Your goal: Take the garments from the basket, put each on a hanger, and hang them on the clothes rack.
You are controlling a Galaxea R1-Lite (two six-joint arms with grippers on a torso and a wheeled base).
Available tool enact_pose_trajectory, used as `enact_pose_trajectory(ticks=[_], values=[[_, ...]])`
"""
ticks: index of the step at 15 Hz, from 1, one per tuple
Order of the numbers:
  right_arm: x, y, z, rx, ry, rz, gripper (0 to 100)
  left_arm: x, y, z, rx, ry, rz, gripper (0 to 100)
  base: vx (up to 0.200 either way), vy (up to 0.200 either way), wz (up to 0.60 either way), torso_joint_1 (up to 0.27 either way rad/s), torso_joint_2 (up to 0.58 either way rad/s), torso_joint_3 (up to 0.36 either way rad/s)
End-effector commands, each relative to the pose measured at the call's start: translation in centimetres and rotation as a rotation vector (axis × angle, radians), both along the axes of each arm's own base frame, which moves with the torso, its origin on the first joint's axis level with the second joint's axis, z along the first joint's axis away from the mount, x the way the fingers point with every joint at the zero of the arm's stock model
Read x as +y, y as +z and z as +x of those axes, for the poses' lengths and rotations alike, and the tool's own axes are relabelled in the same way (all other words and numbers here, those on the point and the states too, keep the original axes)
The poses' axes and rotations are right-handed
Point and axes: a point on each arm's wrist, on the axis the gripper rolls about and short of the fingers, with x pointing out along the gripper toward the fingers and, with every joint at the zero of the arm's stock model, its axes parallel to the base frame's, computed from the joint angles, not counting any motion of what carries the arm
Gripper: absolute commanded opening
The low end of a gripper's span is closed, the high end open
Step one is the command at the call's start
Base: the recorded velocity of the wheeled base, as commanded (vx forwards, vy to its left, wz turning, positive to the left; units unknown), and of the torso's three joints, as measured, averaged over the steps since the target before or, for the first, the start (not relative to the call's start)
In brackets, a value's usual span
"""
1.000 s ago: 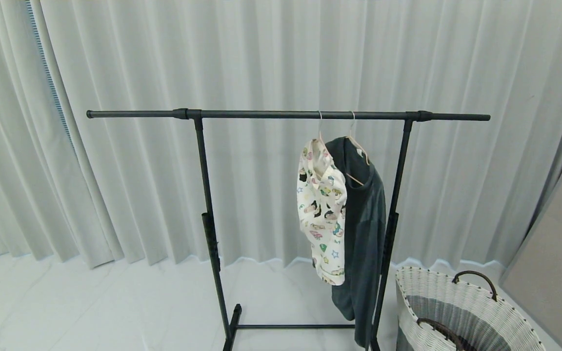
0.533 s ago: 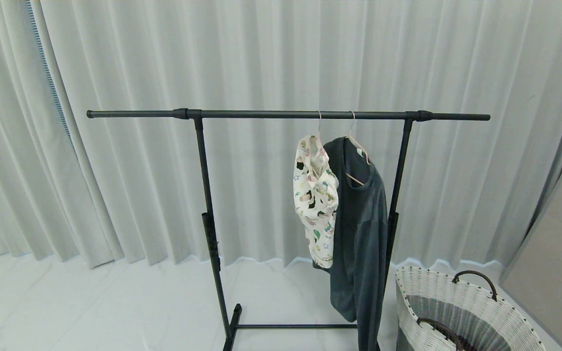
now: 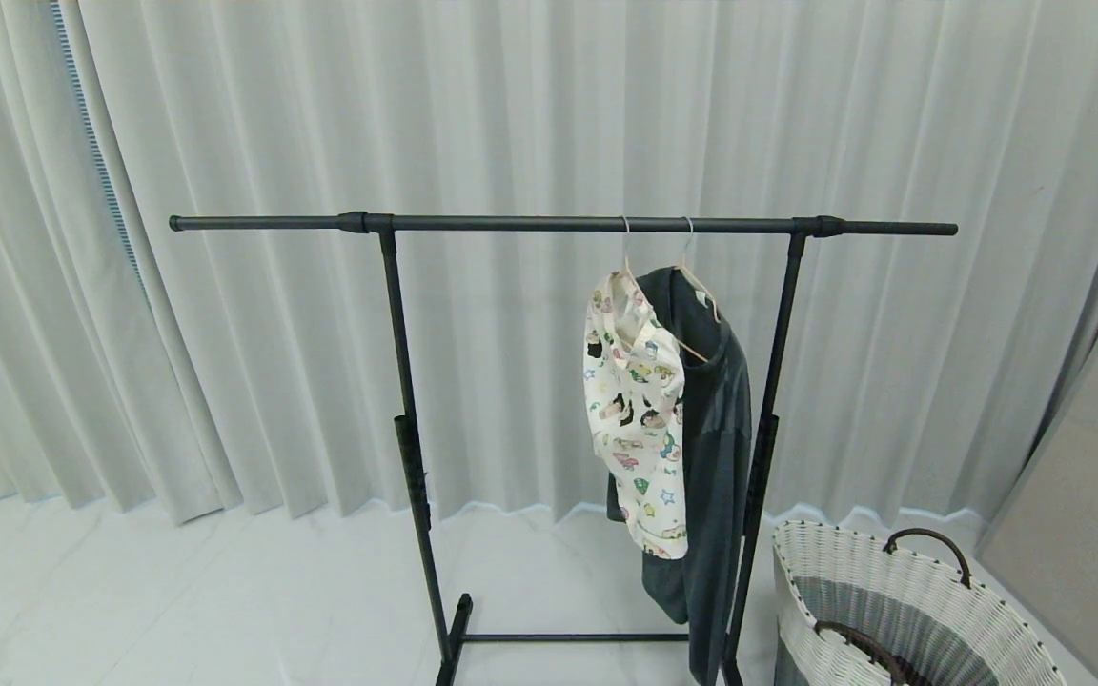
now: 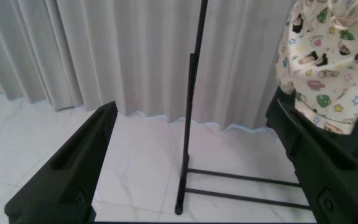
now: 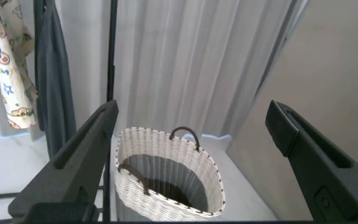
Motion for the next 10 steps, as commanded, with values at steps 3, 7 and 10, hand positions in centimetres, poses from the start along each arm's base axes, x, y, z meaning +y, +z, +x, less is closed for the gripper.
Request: enact_pose_trajectory(ticks=[3, 7, 10], values=[[0.34, -0.06, 0.02, 0.006, 0.153, -0.013, 100, -0.01, 0.00, -0.02, -0.002, 0.003, -0.001, 100, 0.000, 0.000, 0.00, 0.000, 0.00, 0.000], [0.55, -0.54, 0.02, 0.050, 0.246, 0.013, 100, -0.01, 0.00, -0.02, -0.002, 0.003, -0.001, 100, 0.000, 0.000, 0.00, 0.000, 0.00, 0.000], [0.40, -0.71, 0.04, 0.066, 0.180, 0.046, 100, -0.01, 0.02, -0.01, -0.004, 0.003, -0.001, 100, 0.000, 0.000, 0.00, 0.000, 0.00, 0.000]])
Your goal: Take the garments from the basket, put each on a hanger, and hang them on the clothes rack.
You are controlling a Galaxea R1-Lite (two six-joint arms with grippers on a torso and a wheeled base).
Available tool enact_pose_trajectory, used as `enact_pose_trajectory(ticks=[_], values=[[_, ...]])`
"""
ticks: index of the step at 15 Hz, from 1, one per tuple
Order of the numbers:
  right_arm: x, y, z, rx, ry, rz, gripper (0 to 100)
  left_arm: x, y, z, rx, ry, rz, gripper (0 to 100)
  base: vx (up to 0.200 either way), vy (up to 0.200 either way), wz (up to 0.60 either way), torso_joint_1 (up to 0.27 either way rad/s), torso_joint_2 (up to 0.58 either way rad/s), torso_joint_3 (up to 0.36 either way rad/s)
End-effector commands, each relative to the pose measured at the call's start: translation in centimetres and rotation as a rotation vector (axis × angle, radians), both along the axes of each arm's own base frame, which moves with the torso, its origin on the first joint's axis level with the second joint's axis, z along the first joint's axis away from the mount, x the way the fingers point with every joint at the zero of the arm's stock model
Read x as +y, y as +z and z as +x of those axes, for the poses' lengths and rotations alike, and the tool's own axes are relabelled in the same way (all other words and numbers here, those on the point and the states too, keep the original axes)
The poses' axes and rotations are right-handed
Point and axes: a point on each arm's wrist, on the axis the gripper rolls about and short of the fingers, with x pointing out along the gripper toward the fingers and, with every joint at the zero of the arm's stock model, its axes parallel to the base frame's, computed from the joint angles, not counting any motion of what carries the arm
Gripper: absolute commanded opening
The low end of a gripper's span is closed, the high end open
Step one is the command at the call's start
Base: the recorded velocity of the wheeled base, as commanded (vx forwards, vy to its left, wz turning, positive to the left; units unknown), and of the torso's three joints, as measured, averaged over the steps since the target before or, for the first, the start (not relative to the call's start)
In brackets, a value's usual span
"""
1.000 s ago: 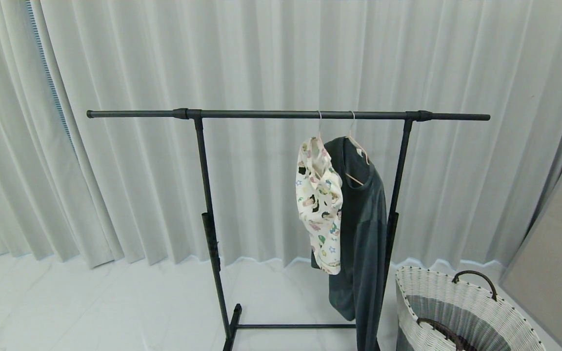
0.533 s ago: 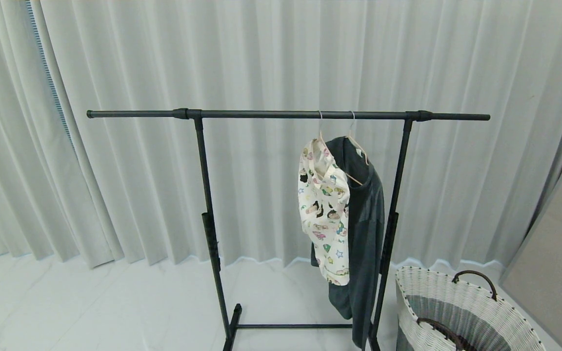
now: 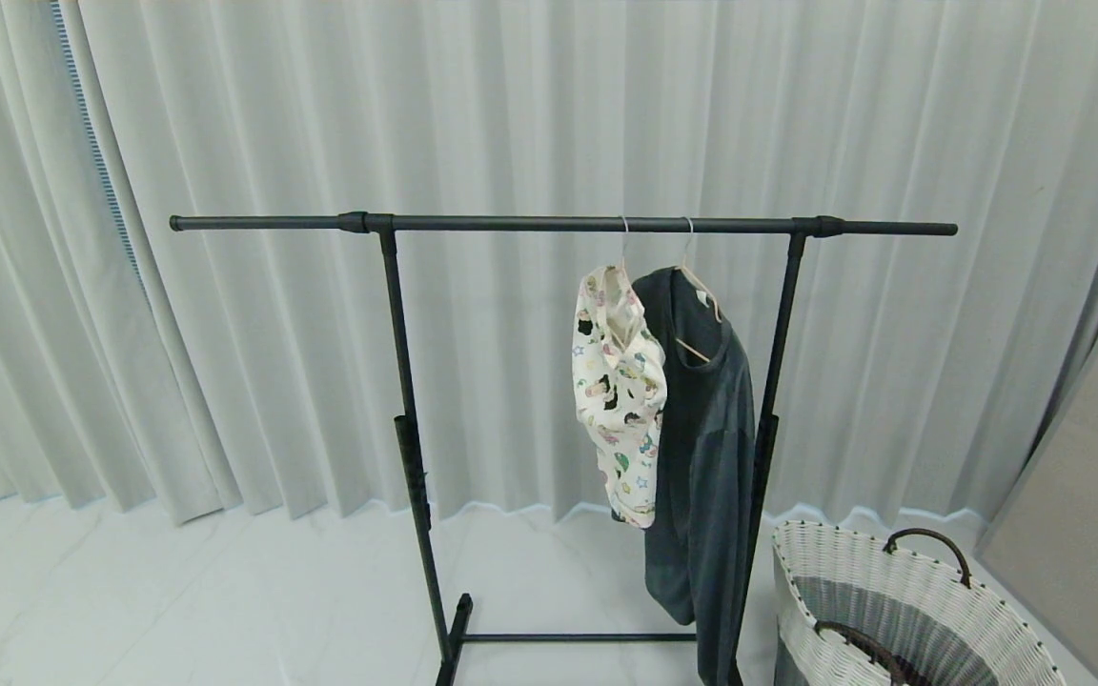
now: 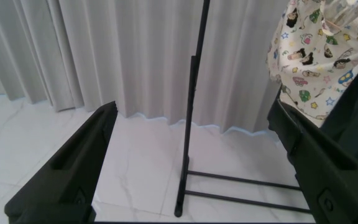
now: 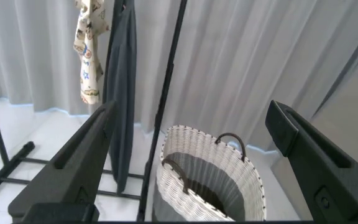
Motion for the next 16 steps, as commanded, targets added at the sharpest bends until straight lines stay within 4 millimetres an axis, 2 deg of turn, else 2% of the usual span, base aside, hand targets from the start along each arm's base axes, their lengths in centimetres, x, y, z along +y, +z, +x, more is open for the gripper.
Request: enact_pose_trajectory(ticks=[1, 8, 11, 16], values=[[-0.07, -0.15, 0.01, 0.018, -0.030, 0.033, 100, 0.00, 0.02, 0.02, 0.001, 0.000, 0.000, 100, 0.000, 0.000, 0.00, 0.000, 0.00, 0.000], [0.00, -0.22, 0.00, 0.020, 0.000, -0.012, 100, 0.00, 0.00, 0.02, 0.003, 0.000, 0.000, 100, 0.000, 0.000, 0.00, 0.000, 0.00, 0.000], [-0.02, -0.22, 0.00, 0.026, -0.009, 0.083, 100, 0.00, 0.00, 0.02, 0.003, 0.000, 0.000, 100, 0.000, 0.000, 0.00, 0.000, 0.00, 0.000], [-0.03, -0.22, 0.00, 0.026, -0.011, 0.086, 100, 0.00, 0.00, 0.02, 0.003, 0.000, 0.000, 100, 0.000, 0.000, 0.00, 0.000, 0.00, 0.000]])
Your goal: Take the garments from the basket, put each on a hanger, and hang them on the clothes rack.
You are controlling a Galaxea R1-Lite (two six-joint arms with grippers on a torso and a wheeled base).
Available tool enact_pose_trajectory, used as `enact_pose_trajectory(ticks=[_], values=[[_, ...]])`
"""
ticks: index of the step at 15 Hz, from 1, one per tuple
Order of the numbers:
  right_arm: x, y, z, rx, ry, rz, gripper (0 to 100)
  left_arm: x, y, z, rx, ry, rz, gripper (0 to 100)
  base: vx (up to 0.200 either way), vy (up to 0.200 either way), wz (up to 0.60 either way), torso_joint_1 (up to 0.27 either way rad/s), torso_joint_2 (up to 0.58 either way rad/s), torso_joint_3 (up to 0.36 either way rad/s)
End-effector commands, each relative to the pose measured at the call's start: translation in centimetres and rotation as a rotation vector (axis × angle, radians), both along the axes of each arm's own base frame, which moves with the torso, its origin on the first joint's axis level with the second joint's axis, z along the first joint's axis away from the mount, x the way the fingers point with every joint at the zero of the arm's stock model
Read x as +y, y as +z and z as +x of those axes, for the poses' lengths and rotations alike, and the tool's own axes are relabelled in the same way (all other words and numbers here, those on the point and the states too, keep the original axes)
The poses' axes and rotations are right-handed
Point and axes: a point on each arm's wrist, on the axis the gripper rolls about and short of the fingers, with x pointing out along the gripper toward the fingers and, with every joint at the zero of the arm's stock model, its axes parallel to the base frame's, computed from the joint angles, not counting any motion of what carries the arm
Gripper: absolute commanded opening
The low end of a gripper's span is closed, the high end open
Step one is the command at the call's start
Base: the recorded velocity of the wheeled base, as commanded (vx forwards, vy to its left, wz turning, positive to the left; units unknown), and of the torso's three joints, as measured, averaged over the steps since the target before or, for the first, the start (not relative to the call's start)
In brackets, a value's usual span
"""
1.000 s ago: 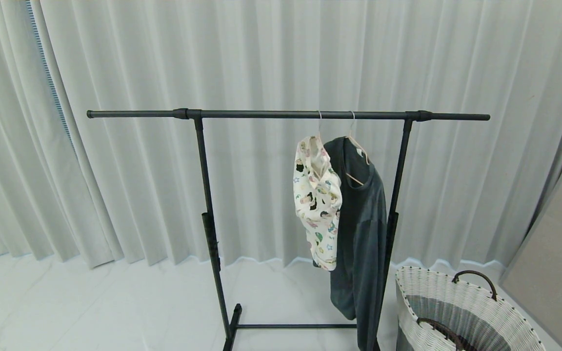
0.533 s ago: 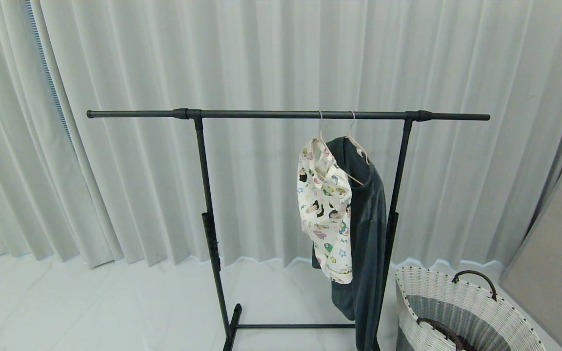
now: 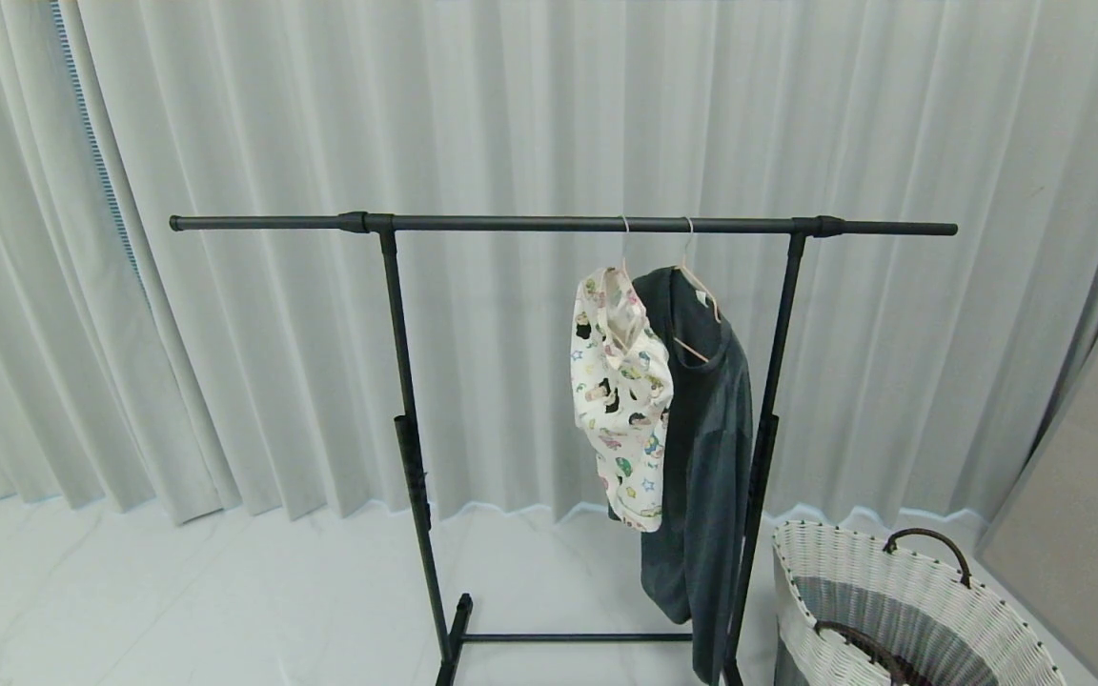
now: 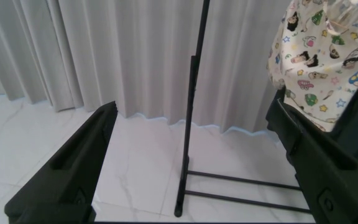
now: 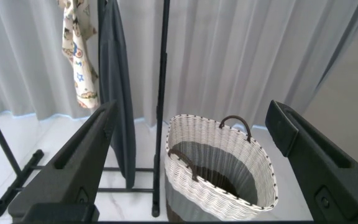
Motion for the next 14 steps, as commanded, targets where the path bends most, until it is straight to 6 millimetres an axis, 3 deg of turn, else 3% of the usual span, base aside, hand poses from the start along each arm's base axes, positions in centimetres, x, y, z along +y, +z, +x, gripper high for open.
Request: enact_pose_trajectory(ticks=[1, 14], values=[[0.00, 0.01, 0.00, -0.001, -0.001, 0.000, 100, 0.00, 0.00, 0.02, 0.002, 0.001, 0.000, 100, 0.000, 0.000, 0.00, 0.000, 0.00, 0.000], [0.00, 0.01, 0.00, -0.001, 0.001, 0.000, 100, 0.00, 0.00, 0.02, 0.002, 0.001, 0.000, 100, 0.000, 0.000, 0.00, 0.000, 0.00, 0.000]])
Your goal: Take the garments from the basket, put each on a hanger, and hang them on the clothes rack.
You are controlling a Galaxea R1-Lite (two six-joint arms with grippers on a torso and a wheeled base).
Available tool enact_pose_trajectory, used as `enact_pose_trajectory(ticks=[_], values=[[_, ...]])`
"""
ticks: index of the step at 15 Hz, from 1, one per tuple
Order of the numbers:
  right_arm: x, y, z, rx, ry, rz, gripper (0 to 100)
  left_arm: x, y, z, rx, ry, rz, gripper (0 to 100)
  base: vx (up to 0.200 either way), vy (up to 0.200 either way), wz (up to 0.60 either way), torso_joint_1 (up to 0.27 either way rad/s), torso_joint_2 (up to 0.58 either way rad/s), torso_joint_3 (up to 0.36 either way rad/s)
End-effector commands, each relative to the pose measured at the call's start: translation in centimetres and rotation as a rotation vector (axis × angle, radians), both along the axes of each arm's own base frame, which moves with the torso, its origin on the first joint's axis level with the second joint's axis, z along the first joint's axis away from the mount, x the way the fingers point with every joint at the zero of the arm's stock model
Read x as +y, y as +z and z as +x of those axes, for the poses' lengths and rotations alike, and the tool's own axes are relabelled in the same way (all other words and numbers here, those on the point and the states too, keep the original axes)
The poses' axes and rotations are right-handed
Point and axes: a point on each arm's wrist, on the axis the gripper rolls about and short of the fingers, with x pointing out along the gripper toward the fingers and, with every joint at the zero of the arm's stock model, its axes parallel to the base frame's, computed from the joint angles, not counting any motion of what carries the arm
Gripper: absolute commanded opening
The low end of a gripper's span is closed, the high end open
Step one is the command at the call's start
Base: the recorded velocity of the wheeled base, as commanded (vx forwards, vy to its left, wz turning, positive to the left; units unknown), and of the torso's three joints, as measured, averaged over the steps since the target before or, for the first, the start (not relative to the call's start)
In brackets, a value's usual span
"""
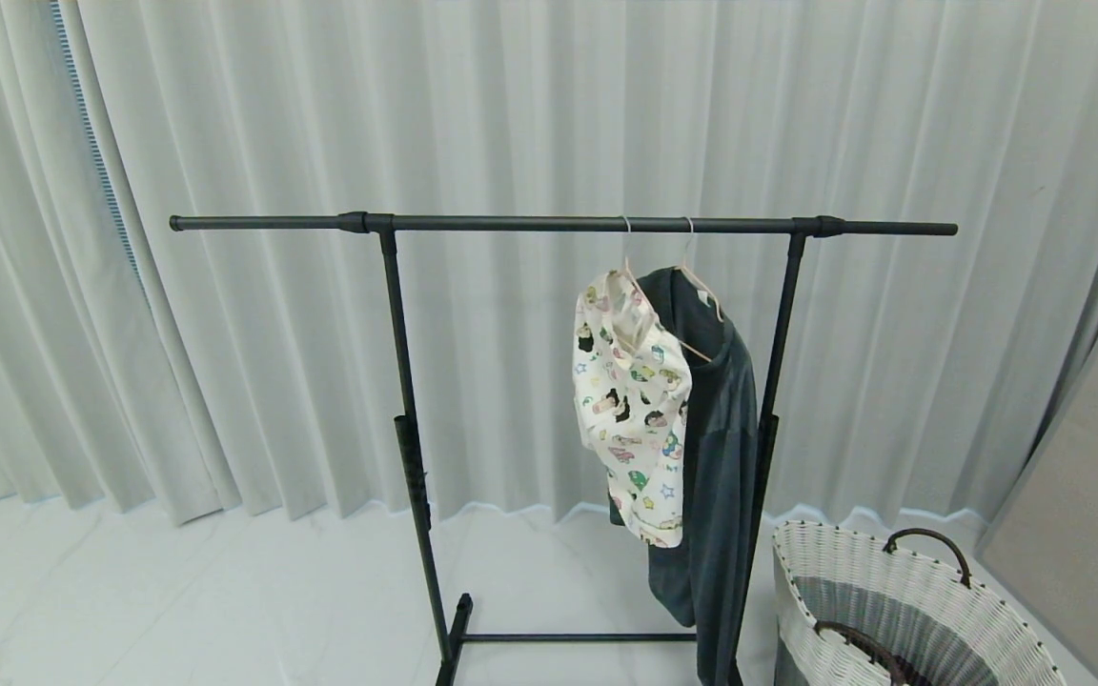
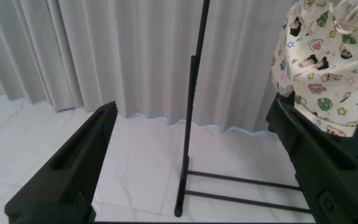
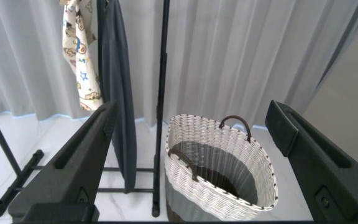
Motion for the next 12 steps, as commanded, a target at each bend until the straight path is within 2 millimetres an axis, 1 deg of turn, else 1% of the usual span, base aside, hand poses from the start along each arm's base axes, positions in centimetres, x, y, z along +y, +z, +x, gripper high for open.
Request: enact_pose_trajectory(ticks=[1, 12], values=[[0.00, 0.00, 0.00, 0.000, 0.001, 0.000, 100, 0.00, 0.00, 0.01, 0.002, 0.001, 0.000, 100, 0.000, 0.000, 0.00, 0.000, 0.00, 0.000], [0.00, -0.01, 0.00, 0.000, -0.001, -0.016, 100, 0.00, 0.00, 0.01, 0.002, 0.001, 0.000, 100, 0.000, 0.000, 0.00, 0.000, 0.00, 0.000]])
